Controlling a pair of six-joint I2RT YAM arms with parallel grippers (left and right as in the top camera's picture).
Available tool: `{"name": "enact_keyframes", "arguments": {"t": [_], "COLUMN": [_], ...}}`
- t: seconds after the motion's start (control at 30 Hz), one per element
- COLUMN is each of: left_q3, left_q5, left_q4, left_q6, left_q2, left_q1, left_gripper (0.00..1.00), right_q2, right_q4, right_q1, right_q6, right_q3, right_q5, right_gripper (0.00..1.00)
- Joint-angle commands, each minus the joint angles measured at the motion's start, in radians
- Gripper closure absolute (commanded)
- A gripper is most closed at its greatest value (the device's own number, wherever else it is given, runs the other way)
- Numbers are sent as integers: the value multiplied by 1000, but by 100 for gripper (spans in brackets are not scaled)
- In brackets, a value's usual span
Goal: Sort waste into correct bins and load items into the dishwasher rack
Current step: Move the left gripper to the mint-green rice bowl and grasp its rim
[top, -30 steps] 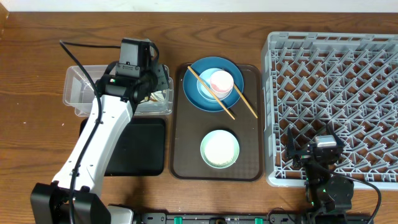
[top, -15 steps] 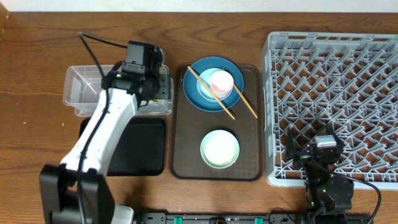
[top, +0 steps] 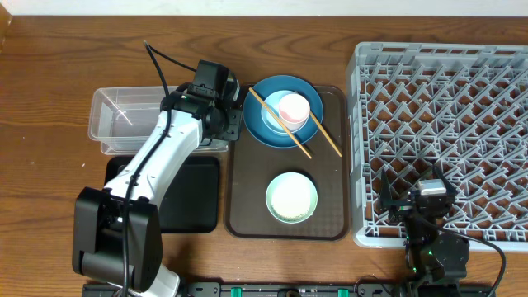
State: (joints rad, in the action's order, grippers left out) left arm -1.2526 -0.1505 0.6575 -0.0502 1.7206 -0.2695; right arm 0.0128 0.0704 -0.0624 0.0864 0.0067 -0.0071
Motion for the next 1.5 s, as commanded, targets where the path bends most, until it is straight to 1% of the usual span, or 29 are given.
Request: {"name": "enact_keyframes", "arguments": {"t": [0.0,0.17,0.2,0.27,0.33,0.37,0.43,0.53,0.6,0.67,0.77,0.87,0.97,1.07,1.13,1.3,1.43,1.47], "left_q3": [-11,-11,-11,-11,-11,-11,-11,-12,-12,-12,-12,-12,-11,-5,-5,-5,-5,-5], "left_q5": [5,12,22,57,83,92,95,90,58,-40,-181,-220,-220,-218,-198,-37,61,85], "left_q4": [26,53,53,52,48,44,34,34,46,74,135,205,254,257,246,229,210,203], "left_q6": [9,9,8,8,8,8,8,-27,-68,-127,-172,-204,-214,-220,-230,-299,-308,-308], "left_q2": [-4,-4,-6,-14,-30,-39,-67,-126,-174,-229,-290,-324,-322,-303,-281,-207,-132,-111], "left_q1": [0,0,0,0,0,0,0,0,0,-6,-40,-120,-239,-376,-466,-665,-778,-801], "left_gripper": [76,77,74,64,46,41,39,38,39,41,42,42,42,44,49,50,50,51], "right_q2": [-2,-2,-2,-2,-2,-2,-2,-2,-2,-2,-2,-2,-2,-2,-2,-2,-2,-2], "right_q4": [4,4,4,4,4,4,4,4,4,4,4,4,4,4,4,4,4,4], "right_q1": [-3,-3,-3,-3,-3,-3,-3,-3,-3,-3,-3,-3,-3,-3,-3,-3,-3,-3], "right_q6": [-11,-11,-11,-11,-11,-11,-11,-11,-11,-11,-11,-11,-11,-11,-11,-11,-11,-11], "right_q3": [-1,-1,-1,-1,-1,-1,-1,-1,-1,-1,-1,-1,-1,-1,-1,-1,-1,-1], "right_q5": [2,2,2,2,2,2,2,2,2,2,2,2,2,2,2,2,2,2], "right_gripper": [1,1,1,1,1,1,1,1,1,1,1,1,1,1,1,1,1,1]}}
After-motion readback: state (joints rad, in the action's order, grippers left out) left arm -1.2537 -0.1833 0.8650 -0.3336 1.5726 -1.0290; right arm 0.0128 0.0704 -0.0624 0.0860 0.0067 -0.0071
